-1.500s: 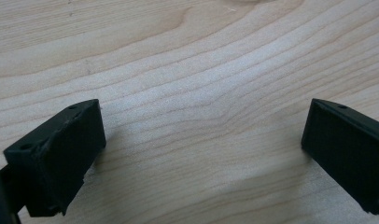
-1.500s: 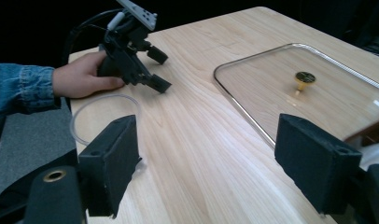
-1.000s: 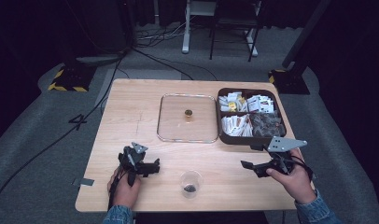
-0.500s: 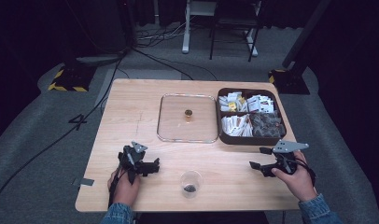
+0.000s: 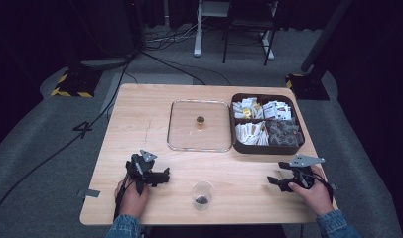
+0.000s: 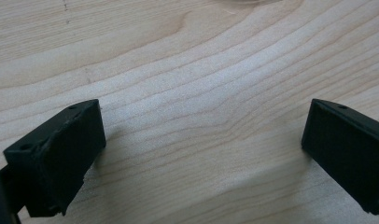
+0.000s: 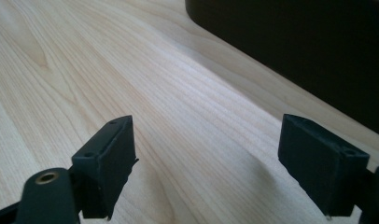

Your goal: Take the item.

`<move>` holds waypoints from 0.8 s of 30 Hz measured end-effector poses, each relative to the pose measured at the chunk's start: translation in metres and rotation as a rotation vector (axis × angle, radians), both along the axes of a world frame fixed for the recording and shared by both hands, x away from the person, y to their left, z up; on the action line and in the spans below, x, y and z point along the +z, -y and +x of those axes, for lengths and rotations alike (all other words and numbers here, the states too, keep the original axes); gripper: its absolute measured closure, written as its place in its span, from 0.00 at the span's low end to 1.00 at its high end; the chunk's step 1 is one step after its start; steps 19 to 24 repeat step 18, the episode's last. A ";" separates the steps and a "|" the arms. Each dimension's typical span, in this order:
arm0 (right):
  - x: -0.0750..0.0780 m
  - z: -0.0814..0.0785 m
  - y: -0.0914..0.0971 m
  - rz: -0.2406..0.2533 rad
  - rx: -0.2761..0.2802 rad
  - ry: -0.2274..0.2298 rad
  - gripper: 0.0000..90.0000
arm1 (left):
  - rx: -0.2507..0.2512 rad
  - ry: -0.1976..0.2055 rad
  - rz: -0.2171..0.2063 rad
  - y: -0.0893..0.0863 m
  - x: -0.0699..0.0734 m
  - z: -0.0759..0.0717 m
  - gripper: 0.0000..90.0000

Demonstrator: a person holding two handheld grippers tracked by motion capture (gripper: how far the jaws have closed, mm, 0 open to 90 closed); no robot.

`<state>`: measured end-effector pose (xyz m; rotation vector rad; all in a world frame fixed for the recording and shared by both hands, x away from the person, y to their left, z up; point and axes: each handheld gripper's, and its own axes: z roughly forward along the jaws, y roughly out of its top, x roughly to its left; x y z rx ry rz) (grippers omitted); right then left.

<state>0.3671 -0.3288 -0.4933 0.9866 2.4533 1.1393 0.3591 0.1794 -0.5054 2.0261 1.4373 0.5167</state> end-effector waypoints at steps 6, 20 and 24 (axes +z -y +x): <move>-0.010 -0.004 -0.001 -0.051 0.016 0.014 0.17 | -0.004 -0.002 -0.001 0.000 0.000 0.001 0.00; -0.011 -0.008 -0.004 -0.056 -0.021 0.019 0.16 | 0.002 -0.001 0.001 0.000 0.000 0.003 0.00; -0.011 -0.008 -0.004 -0.056 -0.021 0.019 0.16 | 0.002 -0.001 0.001 0.000 0.000 0.003 0.00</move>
